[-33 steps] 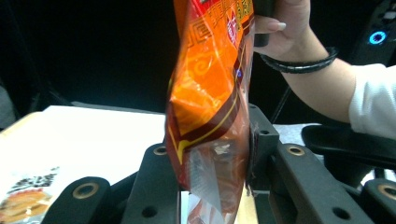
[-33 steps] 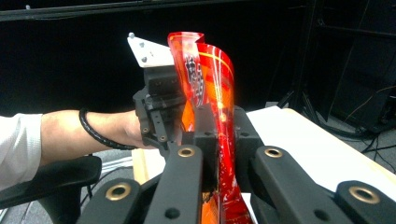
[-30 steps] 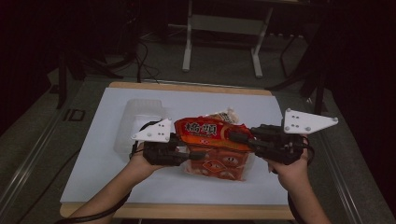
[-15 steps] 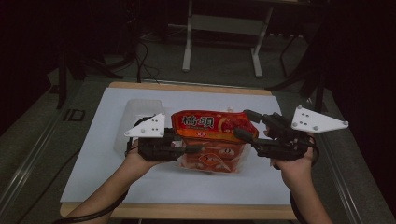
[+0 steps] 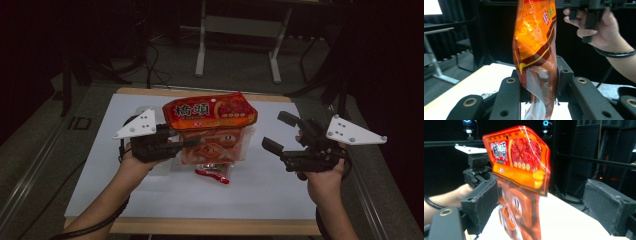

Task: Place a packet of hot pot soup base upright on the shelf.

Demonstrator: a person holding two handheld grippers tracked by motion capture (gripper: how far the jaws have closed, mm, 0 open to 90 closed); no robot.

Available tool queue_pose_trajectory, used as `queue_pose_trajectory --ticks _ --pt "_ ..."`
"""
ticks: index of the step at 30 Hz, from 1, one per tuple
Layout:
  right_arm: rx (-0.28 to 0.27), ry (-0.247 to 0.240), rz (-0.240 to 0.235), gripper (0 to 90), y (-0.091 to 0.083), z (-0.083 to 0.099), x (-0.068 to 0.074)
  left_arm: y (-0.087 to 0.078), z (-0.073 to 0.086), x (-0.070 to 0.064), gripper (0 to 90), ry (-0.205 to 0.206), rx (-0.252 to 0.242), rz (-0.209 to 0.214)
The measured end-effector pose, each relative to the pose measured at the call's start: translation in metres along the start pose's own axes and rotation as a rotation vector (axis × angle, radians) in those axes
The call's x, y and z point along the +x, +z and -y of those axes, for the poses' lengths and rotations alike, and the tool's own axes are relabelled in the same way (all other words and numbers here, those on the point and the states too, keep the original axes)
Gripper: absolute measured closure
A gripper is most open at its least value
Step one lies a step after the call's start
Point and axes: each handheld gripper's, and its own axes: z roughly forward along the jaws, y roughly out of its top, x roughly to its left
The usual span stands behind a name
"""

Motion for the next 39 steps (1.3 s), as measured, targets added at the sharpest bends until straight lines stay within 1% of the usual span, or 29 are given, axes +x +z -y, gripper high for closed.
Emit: queue_pose_trajectory --ticks 1,2,3,4,5,6,7,10,11,13,16,18,19,21,25,26,27,29,30,32,36,38,39 --pt "0.0 0.0 0.0 10.6 0.0 0.0 0.0 0.0 0.0 0.0 71.7 0.0 0.0 0.0" --pt "-0.003 -0.004 0.003 10.7 0.0 0.001 0.0 -0.004 0.001 0.003 71.7 0.005 -0.013 -0.032" --pt "-0.004 0.0 0.001 10.6 -0.001 0.003 0.0 -0.006 0.001 0.005 71.6 0.001 -0.018 -0.047" --pt "0.004 -0.009 0.005 10.7 -0.001 0.004 0.001 -0.008 0.001 0.007 71.6 0.002 -0.019 -0.057" --pt "0.009 -0.021 0.013 10.7 -0.001 0.005 0.001 -0.011 0.001 0.01 71.6 0.002 -0.029 -0.08" --pt "0.015 -0.029 0.02 10.7 0.0 0.006 0.001 -0.013 0.001 0.011 71.6 0.001 -0.031 -0.091" --pt "0.017 -0.025 0.013 10.7 -0.001 0.007 0.001 -0.016 0.002 0.014 71.6 0.007 -0.032 -0.115" --pt "0.028 -0.019 0.012 10.7 -0.001 0.012 0.0 -0.022 0.002 0.018 71.6 0.025 -0.028 -0.176" --pt "0.029 -0.016 0.009 10.7 -0.001 0.013 0.0 -0.024 0.003 0.021 71.6 0.024 -0.032 -0.2" --pt "0.038 -0.013 0.005 10.8 0.0 0.017 -0.001 -0.029 0.006 0.027 71.6 0.014 -0.04 -0.231" --pt "0.047 -0.004 -0.005 10.8 0.001 0.022 -0.002 -0.035 0.009 0.036 71.6 -0.008 -0.053 -0.264" --pt "0.052 -0.008 0.001 11.5 0.001 0.023 -0.002 -0.04 0.012 0.042 71.6 -0.011 -0.064 -0.299" --pt "0.054 -0.004 -0.001 12.7 0.0 0.024 -0.002 -0.043 0.014 0.046 71.6 -0.012 -0.071 -0.324" --pt "0.05 -0.002 -0.005 12.8 0.0 0.025 -0.003 -0.047 0.017 0.053 71.6 -0.018 -0.086 -0.355" --pt "0.052 -0.002 -0.007 12.8 0.0 0.026 -0.003 -0.055 0.024 0.065 71.6 -0.031 -0.106 -0.404" --pt "0.055 -0.005 -0.011 12.8 0.0 0.027 -0.002 -0.056 0.025 0.067 71.6 -0.029 -0.103 -0.415" --pt "0.057 -0.003 -0.016 12.8 0.001 0.027 -0.002 -0.057 0.027 0.07 71.6 -0.036 -0.104 -0.427" --pt "0.064 -0.009 -0.019 12.8 0.002 0.028 -0.002 -0.06 0.031 0.075 71.6 -0.035 -0.101 -0.441" --pt "0.068 -0.011 -0.021 12.8 0.002 0.029 -0.002 -0.061 0.033 0.077 71.6 -0.044 -0.103 -0.448" --pt "0.069 -0.009 -0.025 12.8 0.003 0.03 -0.002 -0.062 0.039 0.082 71.6 -0.037 -0.103 -0.463" --pt "0.06 0.006 -0.038 12.8 0.003 0.032 -0.004 -0.067 0.052 0.093 71.6 -0.06 -0.105 -0.478" --pt "0.06 0.011 -0.045 12.9 0.002 0.034 -0.004 -0.068 0.059 0.096 71.6 -0.065 -0.104 -0.502" --pt "0.056 0.011 -0.049 12.9 0.002 0.034 -0.005 -0.07 0.064 0.098 71.6 -0.059 -0.097 -0.515"
